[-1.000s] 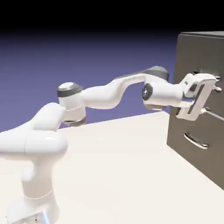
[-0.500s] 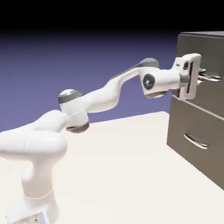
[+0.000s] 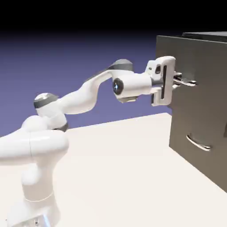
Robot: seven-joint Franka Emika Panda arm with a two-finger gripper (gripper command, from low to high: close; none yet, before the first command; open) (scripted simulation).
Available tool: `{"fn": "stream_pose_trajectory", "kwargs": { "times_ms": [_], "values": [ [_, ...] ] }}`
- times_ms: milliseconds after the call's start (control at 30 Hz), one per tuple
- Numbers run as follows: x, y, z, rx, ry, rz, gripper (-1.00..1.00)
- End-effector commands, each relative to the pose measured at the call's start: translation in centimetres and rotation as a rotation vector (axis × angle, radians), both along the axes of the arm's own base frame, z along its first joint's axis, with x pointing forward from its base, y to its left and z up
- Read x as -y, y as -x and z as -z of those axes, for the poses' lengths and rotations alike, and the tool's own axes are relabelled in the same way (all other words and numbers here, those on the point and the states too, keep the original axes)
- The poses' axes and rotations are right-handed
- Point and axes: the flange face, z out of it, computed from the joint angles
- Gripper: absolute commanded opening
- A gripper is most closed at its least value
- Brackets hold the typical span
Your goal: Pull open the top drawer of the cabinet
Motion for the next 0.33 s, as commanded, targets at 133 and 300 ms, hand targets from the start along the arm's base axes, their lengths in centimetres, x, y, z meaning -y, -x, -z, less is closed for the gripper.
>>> {"fn": "stream_pose_trajectory", "kwargs": {
  "times_ms": [133,300],
  "values": [
    [0.0,6.1,0.0,0.003,0.0,-0.001,-1.0],
    [-0.1,8.7,-0.1,0.004,0.001,0.0,1.0]
  ]
}}
